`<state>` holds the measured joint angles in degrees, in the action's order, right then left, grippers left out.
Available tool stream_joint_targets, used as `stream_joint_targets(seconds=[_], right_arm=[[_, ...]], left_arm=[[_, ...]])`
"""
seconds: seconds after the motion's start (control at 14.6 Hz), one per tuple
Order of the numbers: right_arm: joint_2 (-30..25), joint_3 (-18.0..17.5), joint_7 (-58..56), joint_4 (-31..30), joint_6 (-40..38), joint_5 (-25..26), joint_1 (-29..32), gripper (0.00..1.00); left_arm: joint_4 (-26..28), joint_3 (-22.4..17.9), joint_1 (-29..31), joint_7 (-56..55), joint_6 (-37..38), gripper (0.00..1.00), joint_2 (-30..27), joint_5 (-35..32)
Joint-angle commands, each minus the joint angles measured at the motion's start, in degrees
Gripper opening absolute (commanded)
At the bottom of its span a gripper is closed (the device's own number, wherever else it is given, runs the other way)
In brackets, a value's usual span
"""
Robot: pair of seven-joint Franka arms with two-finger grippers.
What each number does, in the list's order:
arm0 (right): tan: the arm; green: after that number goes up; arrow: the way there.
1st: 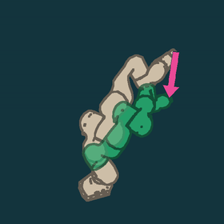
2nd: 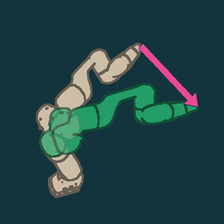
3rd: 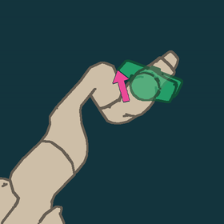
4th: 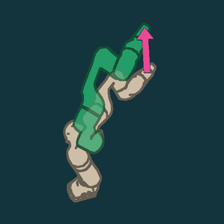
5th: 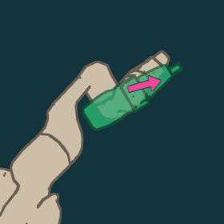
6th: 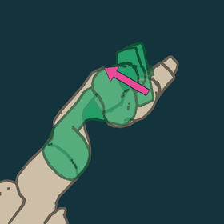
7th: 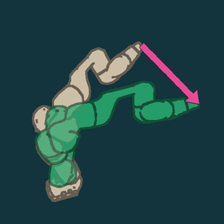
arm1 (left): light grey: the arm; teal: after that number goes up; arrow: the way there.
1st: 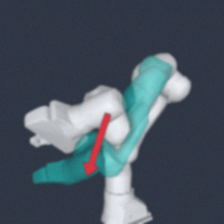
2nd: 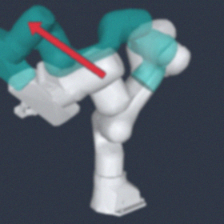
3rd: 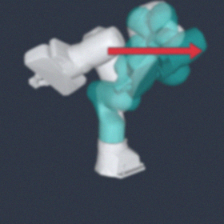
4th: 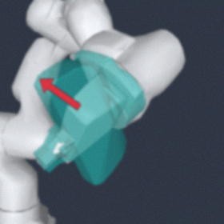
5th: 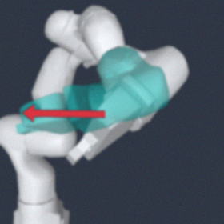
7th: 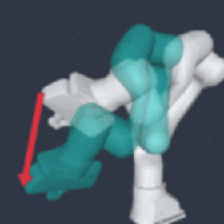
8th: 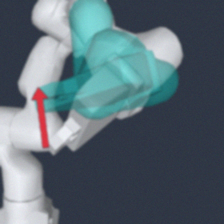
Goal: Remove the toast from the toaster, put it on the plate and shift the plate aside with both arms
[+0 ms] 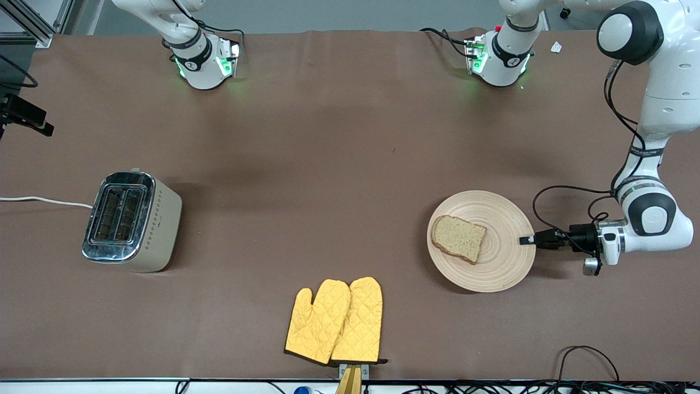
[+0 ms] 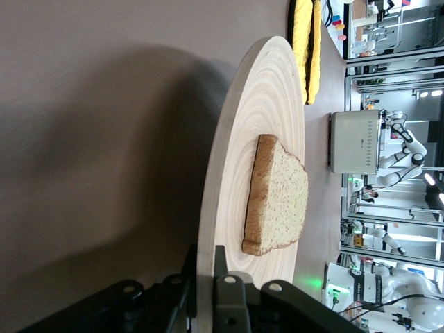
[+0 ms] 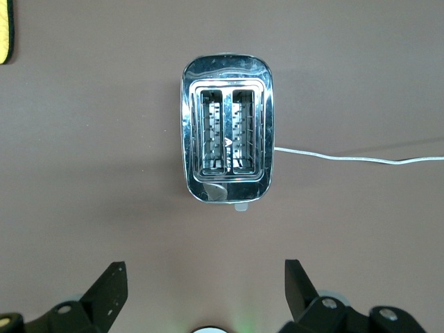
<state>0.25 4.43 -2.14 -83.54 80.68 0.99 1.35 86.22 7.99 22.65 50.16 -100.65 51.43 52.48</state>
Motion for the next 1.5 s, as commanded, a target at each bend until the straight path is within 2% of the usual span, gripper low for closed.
stream_joint_targets(seconds=[0.0,0.27,0.34,0.41,0.48,0.55,0.68,1.09,1.43], right_arm=[[0.28,-0.56,3.8,0.75,-0.87,0.07,0.23,1.0],[0.28,-0.65,3.99,0.75,-0.78,0.15,0.15,1.0],[0.28,-0.65,3.99,0.83,-0.78,0.07,0.06,1.0],[0.28,-0.65,3.99,0.84,-0.7,0.07,0.06,1.0],[0.28,-0.65,3.99,0.92,-0.78,-0.02,-0.03,1.0],[0.28,-0.65,4.08,0.92,-0.78,-0.11,-0.03,1.0],[0.28,-0.74,4.08,0.92,-0.78,-0.2,-0.12,1.0],[0.28,-0.91,4.08,0.92,-0.7,-0.46,-0.2,1.0],[0.28,-0.91,4.08,0.92,-0.78,-0.46,-0.2,1.0]], left_arm=[[0.26,0.89,2.13,0.72,2.74,0.01,0.95,0.08],[0.09,0.63,3.01,0.11,2.83,0.03,2.36,0.0],[0.17,0.54,3.01,0.02,2.83,0.14,2.27,0.0],[0.17,0.54,3.01,0.02,2.83,0.38,2.18,-0.09],[0.09,0.45,3.01,0.02,2.83,0.92,2.1,-0.18],[-0.18,0.45,2.93,-0.15,2.83,1.0,1.92,-1.22],[-2.18,0.36,3.19,-3.56,2.83,1.0,1.13,-5.52],[-12.12,1.15,2.23,-9.2,4.59,1.0,-6.94,-28.18],[-12.31,1.15,-3.48,-14.82,4.59,1.0,-19.33,-41.47]])
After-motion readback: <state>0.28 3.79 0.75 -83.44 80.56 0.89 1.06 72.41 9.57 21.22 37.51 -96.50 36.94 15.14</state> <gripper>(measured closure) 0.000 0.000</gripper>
